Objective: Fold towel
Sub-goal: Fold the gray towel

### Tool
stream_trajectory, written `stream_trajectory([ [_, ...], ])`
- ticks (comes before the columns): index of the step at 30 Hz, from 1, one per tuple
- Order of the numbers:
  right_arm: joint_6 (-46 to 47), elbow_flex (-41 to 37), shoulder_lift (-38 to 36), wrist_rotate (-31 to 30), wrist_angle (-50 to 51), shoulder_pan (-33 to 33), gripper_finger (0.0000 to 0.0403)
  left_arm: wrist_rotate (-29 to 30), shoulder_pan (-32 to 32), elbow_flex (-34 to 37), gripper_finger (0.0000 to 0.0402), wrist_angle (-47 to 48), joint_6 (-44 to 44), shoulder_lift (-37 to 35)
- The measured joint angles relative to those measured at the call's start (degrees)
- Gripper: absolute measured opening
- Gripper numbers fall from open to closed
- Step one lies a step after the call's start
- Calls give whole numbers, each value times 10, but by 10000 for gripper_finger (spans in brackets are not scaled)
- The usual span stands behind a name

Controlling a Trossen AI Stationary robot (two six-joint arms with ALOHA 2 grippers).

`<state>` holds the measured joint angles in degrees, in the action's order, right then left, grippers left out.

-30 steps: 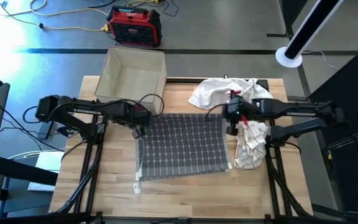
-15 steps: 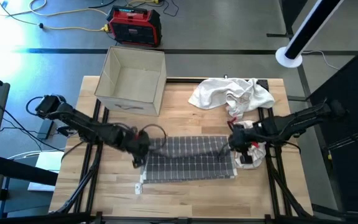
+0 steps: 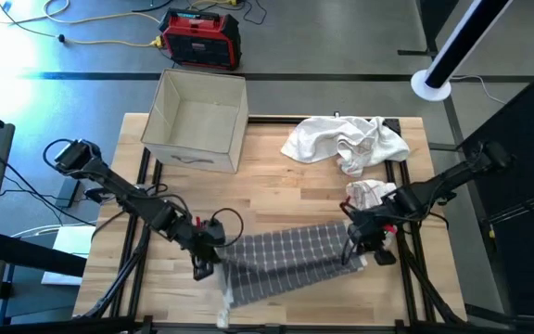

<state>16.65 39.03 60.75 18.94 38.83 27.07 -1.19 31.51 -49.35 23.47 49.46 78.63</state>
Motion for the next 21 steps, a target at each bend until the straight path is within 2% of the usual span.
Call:
stream_trajectory([
  [6,-5,0,0,-33,41,38,0,2,24,-1,10,-74,17,37],
  [9,3,0,0,-55,76,43,0,-8,33,-1,15,-144,29,70],
  [13,13,0,-1,-48,85,43,1,-43,40,-1,16,-226,39,107],
  [16,12,0,-1,-39,89,42,3,-44,46,-3,19,-262,59,122],
  [18,7,0,-1,-37,97,42,13,-49,48,-11,26,-281,66,135],
  [21,-5,0,-1,-31,117,42,51,-77,50,-15,53,-349,95,164],
])
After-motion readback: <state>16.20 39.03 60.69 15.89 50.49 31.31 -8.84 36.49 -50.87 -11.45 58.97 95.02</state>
